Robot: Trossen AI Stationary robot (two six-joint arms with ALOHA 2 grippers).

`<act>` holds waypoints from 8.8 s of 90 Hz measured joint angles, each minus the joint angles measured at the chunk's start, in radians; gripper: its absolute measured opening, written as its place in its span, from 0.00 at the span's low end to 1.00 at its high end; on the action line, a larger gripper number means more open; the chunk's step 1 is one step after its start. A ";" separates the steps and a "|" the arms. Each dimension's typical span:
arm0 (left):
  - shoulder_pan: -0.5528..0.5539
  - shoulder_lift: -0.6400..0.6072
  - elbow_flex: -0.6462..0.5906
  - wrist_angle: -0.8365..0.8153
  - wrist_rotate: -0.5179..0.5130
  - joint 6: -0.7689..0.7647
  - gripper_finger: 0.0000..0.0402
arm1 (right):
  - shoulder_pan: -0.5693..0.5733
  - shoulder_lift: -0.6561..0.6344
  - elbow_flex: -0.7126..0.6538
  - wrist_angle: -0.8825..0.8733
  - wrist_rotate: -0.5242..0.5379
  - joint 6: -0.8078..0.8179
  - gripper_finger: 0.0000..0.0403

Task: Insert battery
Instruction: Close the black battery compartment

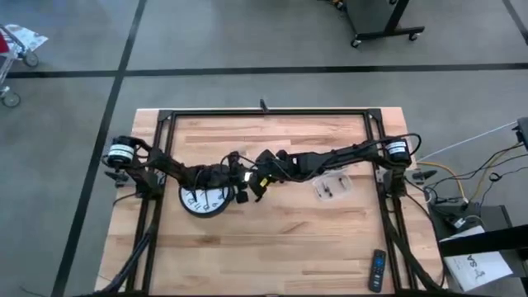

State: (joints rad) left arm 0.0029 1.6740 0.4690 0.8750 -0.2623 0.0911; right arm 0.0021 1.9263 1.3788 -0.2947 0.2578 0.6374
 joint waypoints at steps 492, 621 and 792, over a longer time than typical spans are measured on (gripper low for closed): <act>0.027 0.059 0.157 -0.153 0.333 0.083 0.23 | 0.123 -0.111 0.000 -0.276 0.014 -1.621 0.37; 0.023 0.060 0.153 -0.147 0.290 0.089 0.23 | 0.114 -0.061 -0.002 -0.233 -0.012 -0.816 0.24; 0.022 0.057 0.154 -0.143 0.281 0.046 0.23 | 0.096 -0.052 0.105 -0.399 -0.022 -1.382 0.44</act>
State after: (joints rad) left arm 0.0250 1.7313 0.6228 0.7320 0.0189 0.1368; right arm 0.0978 1.8740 1.4837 -0.6934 0.2357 -0.7441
